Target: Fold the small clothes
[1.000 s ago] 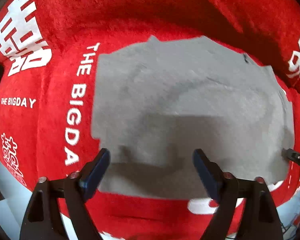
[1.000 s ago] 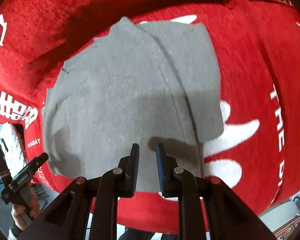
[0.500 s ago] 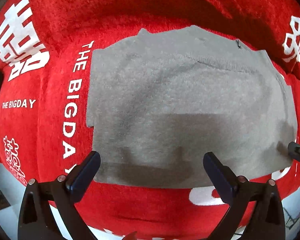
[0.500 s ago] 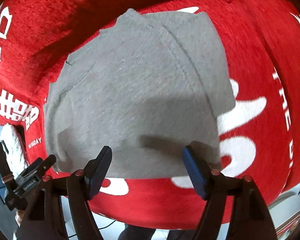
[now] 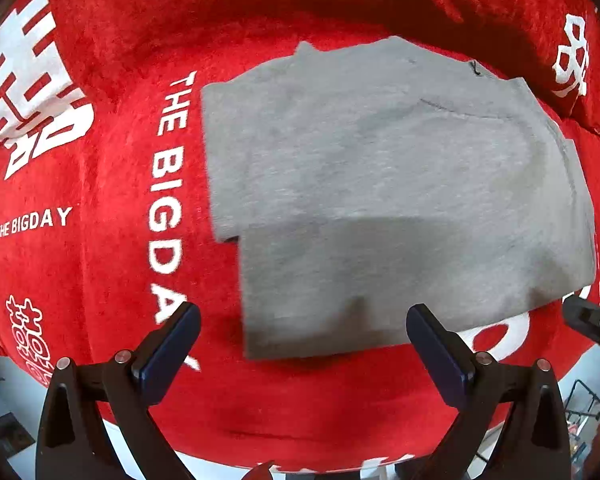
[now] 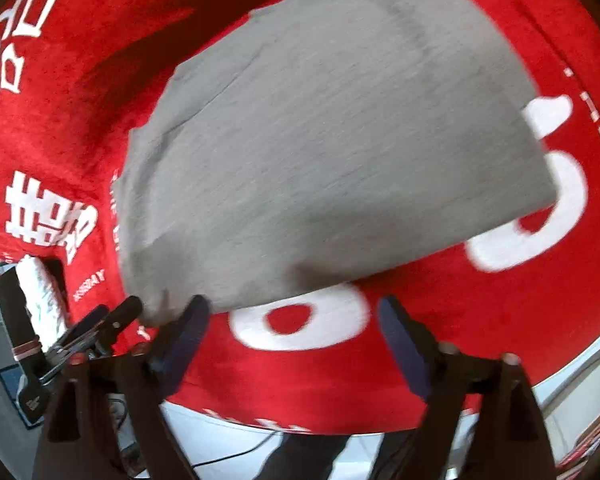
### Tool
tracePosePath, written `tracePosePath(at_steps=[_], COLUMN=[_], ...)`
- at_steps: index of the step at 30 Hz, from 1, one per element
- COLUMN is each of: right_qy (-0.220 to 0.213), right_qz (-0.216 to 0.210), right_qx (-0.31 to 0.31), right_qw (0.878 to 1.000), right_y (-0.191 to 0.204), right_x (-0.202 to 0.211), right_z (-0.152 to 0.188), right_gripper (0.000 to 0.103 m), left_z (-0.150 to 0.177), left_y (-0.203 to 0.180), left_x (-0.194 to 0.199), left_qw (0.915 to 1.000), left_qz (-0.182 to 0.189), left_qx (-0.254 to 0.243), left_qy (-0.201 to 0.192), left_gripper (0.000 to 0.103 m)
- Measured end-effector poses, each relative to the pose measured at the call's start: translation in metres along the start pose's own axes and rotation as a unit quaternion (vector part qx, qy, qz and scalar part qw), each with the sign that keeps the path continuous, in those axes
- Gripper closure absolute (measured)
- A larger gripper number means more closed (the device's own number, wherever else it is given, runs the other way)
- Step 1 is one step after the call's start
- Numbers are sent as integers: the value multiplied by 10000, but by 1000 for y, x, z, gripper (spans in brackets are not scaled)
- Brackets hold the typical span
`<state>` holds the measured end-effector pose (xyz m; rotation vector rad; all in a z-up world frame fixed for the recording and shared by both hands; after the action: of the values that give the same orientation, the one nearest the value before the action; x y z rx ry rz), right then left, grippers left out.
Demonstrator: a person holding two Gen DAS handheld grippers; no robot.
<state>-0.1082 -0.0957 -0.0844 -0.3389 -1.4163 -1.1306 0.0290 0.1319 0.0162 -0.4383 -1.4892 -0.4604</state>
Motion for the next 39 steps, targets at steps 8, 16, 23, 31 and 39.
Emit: tracePosePath(at_steps=[8,16,23,31,39], right_qy=[460,615,515,187,359], right_qz=[-1148,-2023,-2965,-3501,-3627], right_qx=[-524,-1103,-1646,-2022,-2142], right_qw=[9909,9712,9393,9145,9062], right_y=[25,33,43,59,56], right_x=[-36,-73,-109,-126,-124], right_z=[20,33,36,25,16], right_gripper=[0,0,0,2,94], left_z=[2,-4,-22,-44,-63], left_y=[47,89,104,111,110], left_x=[-5,-15,-26,-33,-38], left_qw=[9978,9926,9855,9720,9500], left_qz=[518,996,1473,2162,2984], left_qx=[407,680,835,920,922], left_qy=[106,157,105,-23,84], left_gripper=[0,0,0,0,0])
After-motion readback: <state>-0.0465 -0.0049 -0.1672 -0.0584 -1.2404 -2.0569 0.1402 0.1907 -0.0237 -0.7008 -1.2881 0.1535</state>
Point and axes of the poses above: each gripper's, at about its wrist camera, not at the fingertips, and x roughly against the way its jaws point, y to its left, z to its underside, the point moved 1 cm from there along -x, roughly the way its jaws point, and after that the axes turned 5 degrees about y, right-handed, at the moved point
